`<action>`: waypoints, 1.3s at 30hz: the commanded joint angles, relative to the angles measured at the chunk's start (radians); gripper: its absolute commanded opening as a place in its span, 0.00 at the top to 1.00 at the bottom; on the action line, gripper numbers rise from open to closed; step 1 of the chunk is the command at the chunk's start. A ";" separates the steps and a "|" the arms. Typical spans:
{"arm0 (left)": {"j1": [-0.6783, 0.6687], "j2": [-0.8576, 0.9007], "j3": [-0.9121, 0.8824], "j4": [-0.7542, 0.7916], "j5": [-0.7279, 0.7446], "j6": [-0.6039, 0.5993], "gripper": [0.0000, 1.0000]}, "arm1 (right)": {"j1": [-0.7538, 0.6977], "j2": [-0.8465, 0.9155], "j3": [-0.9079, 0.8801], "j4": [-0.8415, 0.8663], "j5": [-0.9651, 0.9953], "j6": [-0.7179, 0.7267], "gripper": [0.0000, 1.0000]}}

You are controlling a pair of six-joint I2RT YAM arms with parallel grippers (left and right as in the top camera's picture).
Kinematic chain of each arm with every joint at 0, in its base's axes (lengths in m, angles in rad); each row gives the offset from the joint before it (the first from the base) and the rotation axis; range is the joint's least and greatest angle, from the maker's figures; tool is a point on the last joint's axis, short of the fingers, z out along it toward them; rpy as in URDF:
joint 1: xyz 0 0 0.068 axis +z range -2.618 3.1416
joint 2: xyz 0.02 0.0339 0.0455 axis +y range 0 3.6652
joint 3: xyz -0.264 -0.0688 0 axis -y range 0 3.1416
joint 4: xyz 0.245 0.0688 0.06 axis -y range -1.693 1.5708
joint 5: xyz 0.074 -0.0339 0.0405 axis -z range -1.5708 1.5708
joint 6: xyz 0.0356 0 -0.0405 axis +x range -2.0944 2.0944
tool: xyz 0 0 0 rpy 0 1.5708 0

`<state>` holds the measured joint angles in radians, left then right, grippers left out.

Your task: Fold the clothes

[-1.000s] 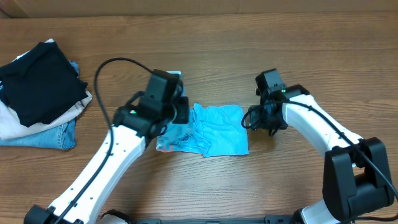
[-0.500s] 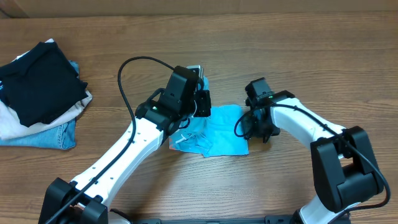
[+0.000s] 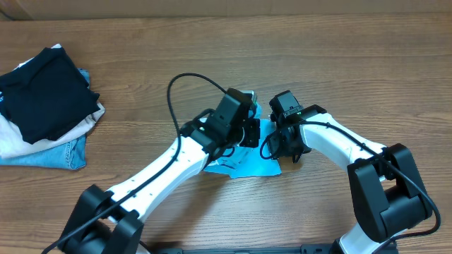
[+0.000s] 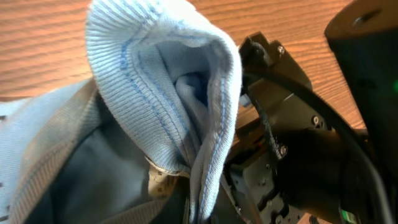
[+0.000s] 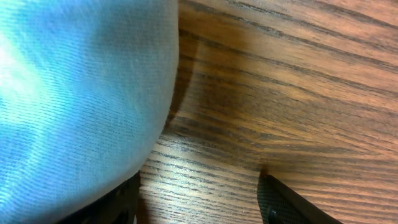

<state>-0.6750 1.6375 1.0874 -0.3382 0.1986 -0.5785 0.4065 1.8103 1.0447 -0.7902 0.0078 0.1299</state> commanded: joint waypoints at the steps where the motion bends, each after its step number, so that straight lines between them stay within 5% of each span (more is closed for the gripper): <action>1: -0.026 0.048 0.024 0.047 0.016 -0.035 0.94 | 0.012 0.051 -0.013 0.005 -0.053 0.001 0.35; 10: -0.032 0.092 0.024 0.084 0.013 -0.047 0.93 | -0.005 0.013 0.007 -0.030 0.171 0.188 0.35; 18: -0.032 0.092 0.024 0.117 0.071 -0.063 0.90 | -0.084 -0.111 0.030 -0.031 0.179 0.231 0.34; 27: -0.033 0.092 0.024 0.169 0.314 -0.134 0.54 | -0.111 -0.151 0.030 -0.043 0.175 0.231 0.33; 39: 0.195 0.014 0.024 0.134 0.279 0.002 0.59 | -0.110 -0.230 0.069 -0.065 0.061 0.144 0.32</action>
<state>-0.5808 1.7073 1.0878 -0.1864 0.5171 -0.6487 0.3012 1.6581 1.0569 -0.8581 0.1516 0.3359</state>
